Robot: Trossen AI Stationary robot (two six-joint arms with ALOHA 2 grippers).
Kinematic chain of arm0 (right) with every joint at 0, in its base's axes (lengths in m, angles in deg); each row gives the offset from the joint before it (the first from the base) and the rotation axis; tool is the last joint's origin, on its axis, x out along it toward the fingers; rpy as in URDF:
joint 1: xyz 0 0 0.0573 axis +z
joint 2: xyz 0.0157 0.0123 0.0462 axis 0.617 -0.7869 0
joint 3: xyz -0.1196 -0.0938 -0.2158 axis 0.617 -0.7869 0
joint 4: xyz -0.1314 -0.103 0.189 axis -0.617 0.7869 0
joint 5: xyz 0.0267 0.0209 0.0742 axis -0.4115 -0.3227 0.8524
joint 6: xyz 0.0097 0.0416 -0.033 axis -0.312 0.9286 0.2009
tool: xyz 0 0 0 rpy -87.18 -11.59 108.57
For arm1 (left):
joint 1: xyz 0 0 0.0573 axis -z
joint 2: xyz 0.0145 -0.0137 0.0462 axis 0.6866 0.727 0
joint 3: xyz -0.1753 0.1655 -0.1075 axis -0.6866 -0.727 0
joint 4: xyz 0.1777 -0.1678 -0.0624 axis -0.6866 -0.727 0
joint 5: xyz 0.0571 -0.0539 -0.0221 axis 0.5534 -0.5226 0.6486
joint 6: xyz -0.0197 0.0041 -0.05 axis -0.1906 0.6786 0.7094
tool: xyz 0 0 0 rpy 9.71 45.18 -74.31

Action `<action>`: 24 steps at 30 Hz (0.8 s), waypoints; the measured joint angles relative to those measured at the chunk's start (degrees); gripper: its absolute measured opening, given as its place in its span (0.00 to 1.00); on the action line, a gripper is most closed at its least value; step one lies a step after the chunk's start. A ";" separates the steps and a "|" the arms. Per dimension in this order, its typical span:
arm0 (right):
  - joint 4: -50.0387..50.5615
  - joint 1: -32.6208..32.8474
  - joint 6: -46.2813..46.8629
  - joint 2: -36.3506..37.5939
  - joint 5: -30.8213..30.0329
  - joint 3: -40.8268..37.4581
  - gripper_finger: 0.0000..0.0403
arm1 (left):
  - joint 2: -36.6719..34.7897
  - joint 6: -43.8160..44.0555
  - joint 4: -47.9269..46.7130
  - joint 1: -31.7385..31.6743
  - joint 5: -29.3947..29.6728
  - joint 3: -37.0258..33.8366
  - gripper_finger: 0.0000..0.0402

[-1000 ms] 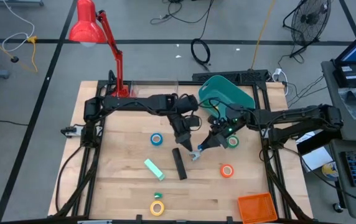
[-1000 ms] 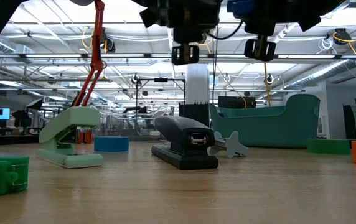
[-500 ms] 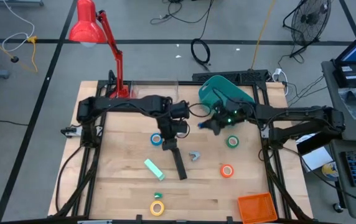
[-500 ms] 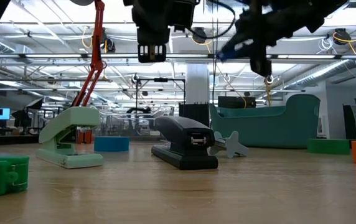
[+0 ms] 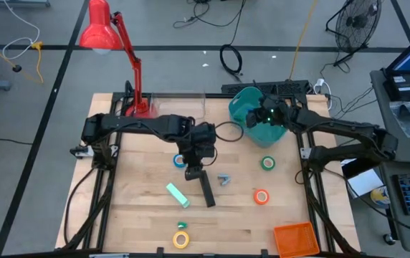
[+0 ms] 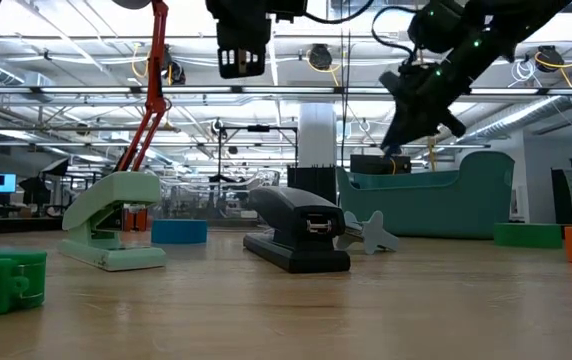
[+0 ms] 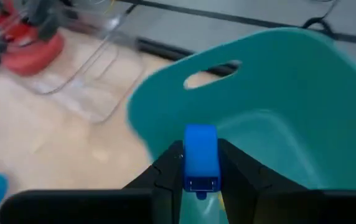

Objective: Pick and place Stapler, Stapler remover, tape
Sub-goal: Put the blue stapler into the green bin

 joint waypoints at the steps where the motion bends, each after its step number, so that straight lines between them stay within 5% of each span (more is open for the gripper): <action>1: -0.54 -0.91 -0.67 -0.27 -0.15 0.02 0.17 | 0.00 0.32 0.04 0.39 0.42 0.00 0.19; 14: -2.74 -5.50 -5.05 -13.68 3.17 0.02 0.17 | 0.00 5.36 10.19 1.15 7.12 0.00 0.19; 24: -7.04 -7.17 -7.48 -17.68 -0.08 0.02 0.17 | 0.00 8.44 13.53 3.99 10.37 -0.27 0.19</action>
